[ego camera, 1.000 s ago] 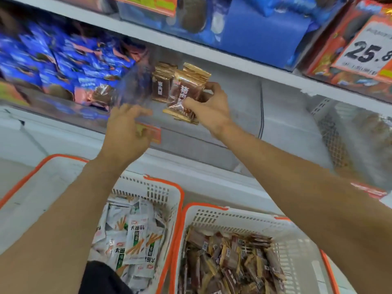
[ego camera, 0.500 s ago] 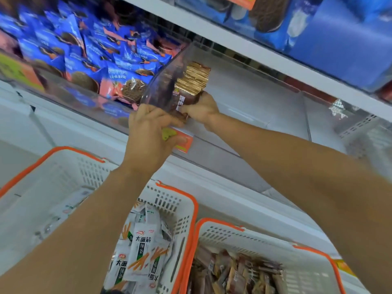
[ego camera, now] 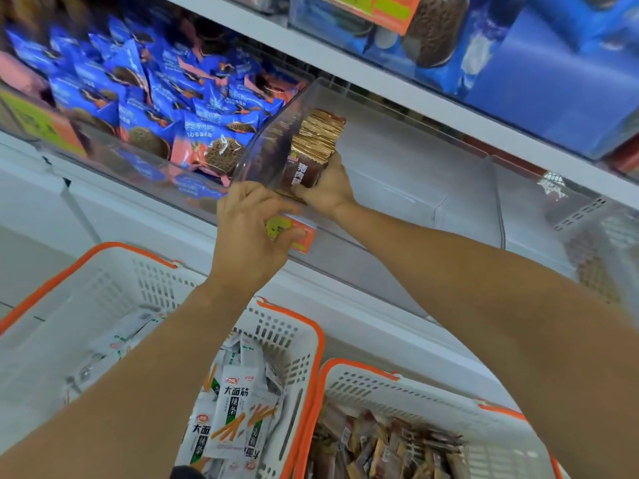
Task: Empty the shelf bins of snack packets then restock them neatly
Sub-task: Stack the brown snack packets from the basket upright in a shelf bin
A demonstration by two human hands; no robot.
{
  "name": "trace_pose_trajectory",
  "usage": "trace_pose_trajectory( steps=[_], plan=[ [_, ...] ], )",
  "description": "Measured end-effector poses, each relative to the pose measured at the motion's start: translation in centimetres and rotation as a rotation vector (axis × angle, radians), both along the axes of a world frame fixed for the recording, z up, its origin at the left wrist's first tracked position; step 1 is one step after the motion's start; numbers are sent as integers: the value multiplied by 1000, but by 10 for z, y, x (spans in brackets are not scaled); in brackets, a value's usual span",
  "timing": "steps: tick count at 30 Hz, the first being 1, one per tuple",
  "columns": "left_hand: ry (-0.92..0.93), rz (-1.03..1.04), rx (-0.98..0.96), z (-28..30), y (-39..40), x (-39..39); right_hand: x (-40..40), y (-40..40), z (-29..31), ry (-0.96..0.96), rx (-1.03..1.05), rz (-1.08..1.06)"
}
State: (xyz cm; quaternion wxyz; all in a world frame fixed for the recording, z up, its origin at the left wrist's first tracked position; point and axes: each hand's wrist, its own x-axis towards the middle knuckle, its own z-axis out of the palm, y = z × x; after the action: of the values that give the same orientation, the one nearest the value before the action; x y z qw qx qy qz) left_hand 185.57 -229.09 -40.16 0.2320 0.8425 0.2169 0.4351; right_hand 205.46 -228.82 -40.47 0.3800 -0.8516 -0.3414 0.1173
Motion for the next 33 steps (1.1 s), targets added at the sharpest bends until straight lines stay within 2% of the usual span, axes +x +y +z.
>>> trace_pose_trajectory(
  steps=[6, 8, 10, 12, 13, 15, 16, 17, 20, 22, 24, 28, 33],
  plan=[
    [46, 12, -2, 2, -1, -1, -5, -37, 52, 120, -148, 3],
    [117, 54, -8, 6, -4, -3, -16, -77, 80, 107, -21, 28],
    [152, 73, 16, 14, -13, -3, -35, -140, 96, 64, 200, 99],
    [110, -10, 87, 24, -33, 1, -60, -221, 97, 24, 313, 144],
    [81, -83, 118, 28, -47, 5, -71, -261, 90, 8, 296, 143],
    [96, -281, 75, 26, -86, 15, -85, -338, 62, -11, 119, 126],
    [175, -384, 15, 21, -112, 21, -85, -374, 40, 26, -36, 109],
    [321, -477, -44, 11, -139, 25, -81, -407, 16, 102, -228, 106],
    [964, -719, -178, -48, -218, 27, -63, -483, -57, 358, -863, 85],
    [1280, -854, -271, -97, -263, 17, -60, -524, -93, 393, -1048, 29],
    [1414, -853, -405, -141, -301, 1, -65, -562, -135, 420, -1013, -111],
    [1458, -702, -572, -211, -353, -32, -99, -606, -216, 697, -846, -199],
    [1472, -624, -653, -251, -373, -46, -127, -615, -252, 499, -789, -368]
  ],
)
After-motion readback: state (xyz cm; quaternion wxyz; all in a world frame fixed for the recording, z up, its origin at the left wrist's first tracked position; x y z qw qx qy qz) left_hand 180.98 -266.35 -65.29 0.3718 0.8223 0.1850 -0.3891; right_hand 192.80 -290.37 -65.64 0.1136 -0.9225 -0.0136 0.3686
